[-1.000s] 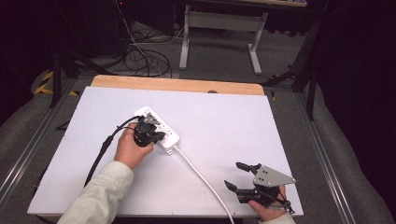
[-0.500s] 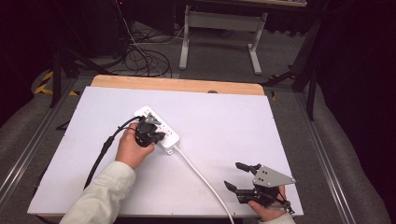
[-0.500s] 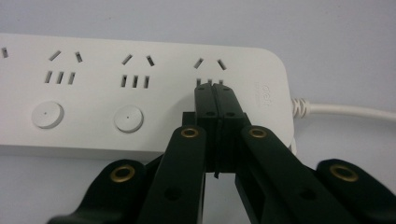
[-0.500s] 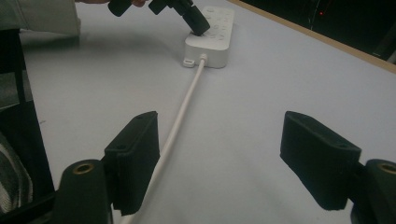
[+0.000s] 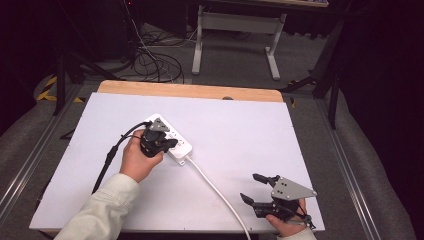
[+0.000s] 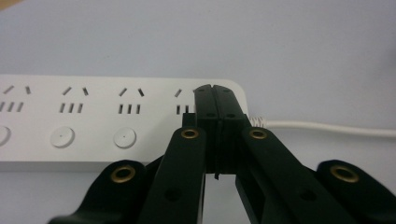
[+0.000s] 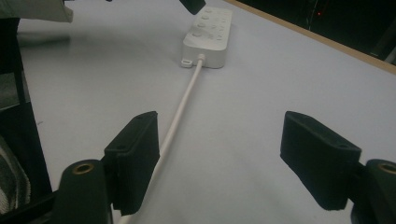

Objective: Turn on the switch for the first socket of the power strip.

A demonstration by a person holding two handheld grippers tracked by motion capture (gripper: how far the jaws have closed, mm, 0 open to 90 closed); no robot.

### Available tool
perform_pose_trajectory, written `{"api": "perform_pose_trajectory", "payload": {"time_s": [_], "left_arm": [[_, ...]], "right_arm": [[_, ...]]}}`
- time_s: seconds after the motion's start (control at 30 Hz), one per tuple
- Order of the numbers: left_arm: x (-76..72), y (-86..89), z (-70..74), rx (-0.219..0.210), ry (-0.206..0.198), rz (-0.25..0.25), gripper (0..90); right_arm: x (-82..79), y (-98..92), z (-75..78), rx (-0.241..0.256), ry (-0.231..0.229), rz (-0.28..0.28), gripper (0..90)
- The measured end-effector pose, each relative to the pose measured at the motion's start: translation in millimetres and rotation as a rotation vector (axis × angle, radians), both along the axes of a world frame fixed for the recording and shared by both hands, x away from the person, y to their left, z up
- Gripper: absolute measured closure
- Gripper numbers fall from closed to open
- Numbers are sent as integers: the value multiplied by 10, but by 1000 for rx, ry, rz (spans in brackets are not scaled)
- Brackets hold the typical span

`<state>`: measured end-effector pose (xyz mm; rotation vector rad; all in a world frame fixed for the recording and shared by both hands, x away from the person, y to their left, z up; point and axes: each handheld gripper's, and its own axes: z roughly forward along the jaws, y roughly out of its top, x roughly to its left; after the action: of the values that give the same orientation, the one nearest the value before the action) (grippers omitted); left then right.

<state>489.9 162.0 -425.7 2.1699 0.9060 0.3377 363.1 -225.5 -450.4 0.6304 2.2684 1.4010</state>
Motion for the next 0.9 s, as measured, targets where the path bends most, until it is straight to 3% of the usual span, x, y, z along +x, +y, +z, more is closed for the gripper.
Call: {"api": "perform_pose_trajectory", "payload": {"time_s": [0.17,0.3,0.33,0.53,0.67,0.73,0.83,0.9], "left_arm": [[-74,-11,145,3,-12,-11,900],[-128,5,243,-30,-32,-21,900],[-142,6,256,-52,-22,-21,900],[-199,27,319,-42,-52,-32,900],[-252,41,358,-65,-65,-36,895],[-269,53,380,-80,-85,-42,761],[-311,67,405,-92,-113,-57,632],[-407,96,468,-87,-186,-83,553]], "right_arm": [[4,2,-1,-3,1,0,286],[7,-2,-1,-3,2,-3,286],[8,-3,-2,-2,2,-2,286],[4,-2,0,-1,3,-4,286],[5,-2,-1,-3,3,-5,286],[5,-1,-2,-3,3,-5,287],[5,-4,-1,-4,1,-4,286],[7,-6,0,-2,2,-3,286]]}}
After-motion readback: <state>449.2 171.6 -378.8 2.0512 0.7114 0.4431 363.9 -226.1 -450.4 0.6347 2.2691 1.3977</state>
